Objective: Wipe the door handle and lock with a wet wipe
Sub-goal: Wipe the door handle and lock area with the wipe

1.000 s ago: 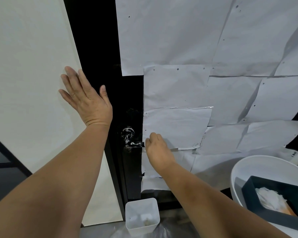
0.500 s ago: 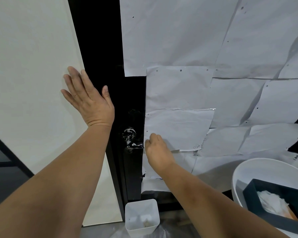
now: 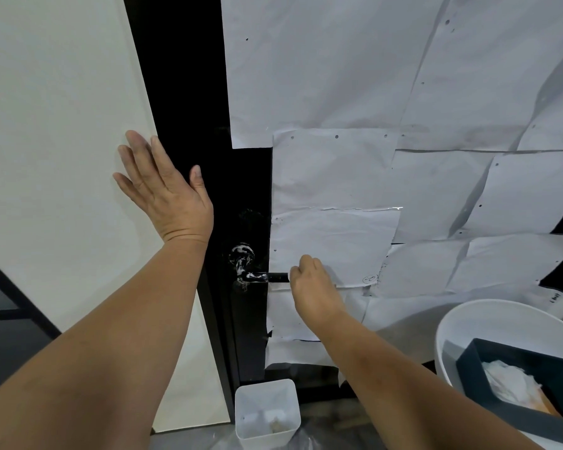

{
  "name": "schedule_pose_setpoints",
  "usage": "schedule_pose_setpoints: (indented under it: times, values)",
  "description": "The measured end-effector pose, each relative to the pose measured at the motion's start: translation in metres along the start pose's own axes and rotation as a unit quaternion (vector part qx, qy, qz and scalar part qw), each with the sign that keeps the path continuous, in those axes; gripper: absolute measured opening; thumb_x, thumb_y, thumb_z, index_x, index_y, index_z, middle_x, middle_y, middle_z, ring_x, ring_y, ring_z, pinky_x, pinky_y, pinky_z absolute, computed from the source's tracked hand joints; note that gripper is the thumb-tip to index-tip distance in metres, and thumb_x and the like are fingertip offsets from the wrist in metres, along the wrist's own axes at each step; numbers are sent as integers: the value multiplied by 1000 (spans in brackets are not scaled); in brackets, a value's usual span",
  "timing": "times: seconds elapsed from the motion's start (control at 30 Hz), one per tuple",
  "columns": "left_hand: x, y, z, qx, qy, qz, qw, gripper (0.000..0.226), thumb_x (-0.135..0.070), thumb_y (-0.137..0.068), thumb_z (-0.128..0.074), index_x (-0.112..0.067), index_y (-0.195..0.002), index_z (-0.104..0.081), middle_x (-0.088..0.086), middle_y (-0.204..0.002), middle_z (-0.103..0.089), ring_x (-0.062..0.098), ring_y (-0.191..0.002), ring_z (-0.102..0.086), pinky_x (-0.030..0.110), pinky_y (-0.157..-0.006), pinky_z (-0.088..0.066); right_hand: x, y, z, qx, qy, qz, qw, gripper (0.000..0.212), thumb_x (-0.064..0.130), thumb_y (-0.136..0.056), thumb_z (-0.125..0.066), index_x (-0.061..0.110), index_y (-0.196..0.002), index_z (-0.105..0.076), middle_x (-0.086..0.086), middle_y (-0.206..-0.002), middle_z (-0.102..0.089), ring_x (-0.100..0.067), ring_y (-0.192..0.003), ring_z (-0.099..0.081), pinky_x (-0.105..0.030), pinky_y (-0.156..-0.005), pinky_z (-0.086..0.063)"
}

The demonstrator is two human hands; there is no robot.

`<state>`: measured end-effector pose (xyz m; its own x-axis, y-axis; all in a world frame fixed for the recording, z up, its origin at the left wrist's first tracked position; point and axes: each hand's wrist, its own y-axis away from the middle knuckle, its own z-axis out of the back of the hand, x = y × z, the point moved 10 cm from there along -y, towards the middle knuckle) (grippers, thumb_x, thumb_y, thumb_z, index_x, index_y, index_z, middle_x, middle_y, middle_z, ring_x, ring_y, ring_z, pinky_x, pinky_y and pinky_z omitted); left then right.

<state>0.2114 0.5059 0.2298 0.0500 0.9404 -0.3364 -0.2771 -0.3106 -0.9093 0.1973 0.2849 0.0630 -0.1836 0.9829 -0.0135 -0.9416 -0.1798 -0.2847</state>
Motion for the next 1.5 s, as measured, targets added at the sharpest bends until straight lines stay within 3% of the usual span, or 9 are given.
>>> schedule_pose_setpoints:
  times: [0.3,0.43,0.57,0.73,0.8,1.07,1.2,1.27,1.5]
  values:
    - [-1,0,-1,9,-3,5,1000,60,-35,-103,-38,5,-147,-25,29,-152,-23,45,-142,-19,58,-115,-8,-22,4,-12,41,-118,-64,990,26,-11,-82,-44,4,-98,-56,-9,-93,-40,-23,-83,-46,-26,-67,-34]
    - [0,0,1,3,-2,6,1000,60,-34,-103,-39,5,-146,-26,29,-152,-24,45,-142,-20,59,-115,-10,-40,11,-10,14,-324,-203,924,19,-1,-91,-48,-6,-106,-60,-19,-102,-55,-24,-79,-49,-21,-65,-33]
    - [0,0,1,-2,-6,5,1000,59,-34,-103,-40,4,-146,-28,29,-152,-26,44,-142,-22,59,-115,-11,-52,32,-42,0,-544,-378,749,22,8,-93,-49,-11,-93,-59,-15,-76,-56,-26,-71,-51,-28,-63,-38]
    - [0,0,1,-3,-5,4,1000,59,-34,-102,-40,3,-146,-28,29,-152,-26,44,-142,-22,59,-115,-12,-28,41,-82,11,-764,-509,396,16,-1,-93,-51,3,-104,-61,-6,-69,-51,-10,-52,-43,-18,-45,-42]
    - [1,0,1,1,-2,7,1000,59,-34,-103,-40,4,-146,-29,29,-152,-26,44,-142,-22,59,-115,-12,-24,42,-83,14,-778,-518,356,12,1,-95,-50,6,-102,-59,-7,-75,-50,-10,-55,-41,-17,-45,-43]
    - [2,6,-1,4,11,-8,1000,58,-33,-103,-38,4,-146,-25,27,-153,-25,43,-142,-20,59,-115,-12,-66,55,-65,-43,-676,-533,508,14,1,-88,-52,2,-88,-66,-4,-60,-46,-15,-46,-39,-22,-42,-32]
    - [6,17,-5,0,23,-19,1000,59,-30,-101,-40,4,-146,-21,26,-152,-27,42,-142,-21,59,-115,-12,-73,9,-7,-111,-450,-293,836,39,11,-88,-53,14,-51,-40,-5,-57,-35,-19,-53,-31,-22,-46,-22]
    - [6,17,-5,-4,27,-18,999,59,-29,-101,-41,3,-146,-21,26,-152,-27,42,-142,-22,59,-115,-12,-45,-6,8,-95,-295,-143,940,41,10,-89,-56,18,-50,-44,-7,-67,-39,-21,-61,-36,-23,-51,-25]
    - [6,17,-5,-14,26,-23,999,59,-29,-100,-41,3,-145,-21,26,-151,-29,42,-142,-22,59,-115,-13,27,-6,13,-67,-114,16,991,22,-17,-68,-49,3,-74,-57,-11,-88,-48,-27,-84,-42,-31,-64,-31]
